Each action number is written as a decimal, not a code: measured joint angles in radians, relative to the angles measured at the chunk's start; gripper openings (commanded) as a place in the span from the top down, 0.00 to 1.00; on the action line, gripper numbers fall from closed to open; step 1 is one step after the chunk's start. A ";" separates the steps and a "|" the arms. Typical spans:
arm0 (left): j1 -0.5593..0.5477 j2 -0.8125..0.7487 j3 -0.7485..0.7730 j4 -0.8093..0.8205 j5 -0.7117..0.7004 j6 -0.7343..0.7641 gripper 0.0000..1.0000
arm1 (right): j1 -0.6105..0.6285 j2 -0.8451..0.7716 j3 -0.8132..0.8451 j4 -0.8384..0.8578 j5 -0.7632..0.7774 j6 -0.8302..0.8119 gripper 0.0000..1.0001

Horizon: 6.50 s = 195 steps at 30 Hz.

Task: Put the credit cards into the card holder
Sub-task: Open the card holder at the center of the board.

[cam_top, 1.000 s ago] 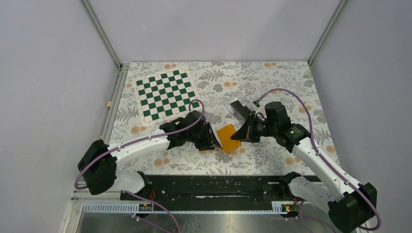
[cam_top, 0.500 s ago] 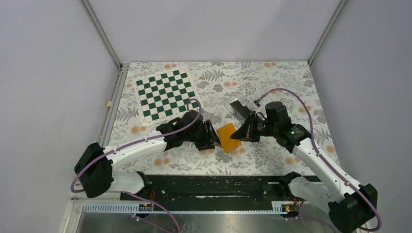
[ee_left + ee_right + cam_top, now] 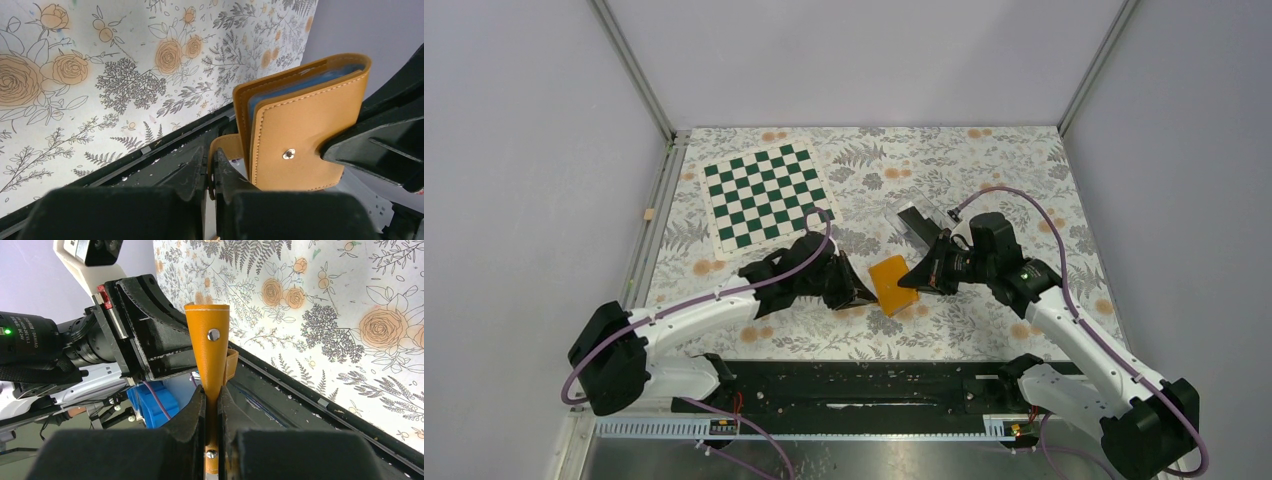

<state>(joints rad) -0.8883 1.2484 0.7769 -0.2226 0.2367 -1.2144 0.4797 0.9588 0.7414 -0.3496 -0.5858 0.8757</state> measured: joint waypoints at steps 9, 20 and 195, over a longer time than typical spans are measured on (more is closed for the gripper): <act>0.011 -0.022 0.018 -0.044 -0.005 0.047 1.00 | 0.000 -0.004 -0.006 0.002 -0.001 0.008 0.24; 0.026 -0.039 0.459 -0.436 -0.055 0.617 1.00 | 0.000 -0.049 0.135 -0.192 0.071 -0.219 0.01; 0.134 -0.232 -0.029 0.121 0.314 0.305 0.56 | 0.042 0.049 0.109 0.193 -0.294 -0.131 1.00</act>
<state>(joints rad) -0.7540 1.0161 0.7483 -0.1013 0.5510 -0.9096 0.5213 1.0077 0.8501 -0.1562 -0.8803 0.7444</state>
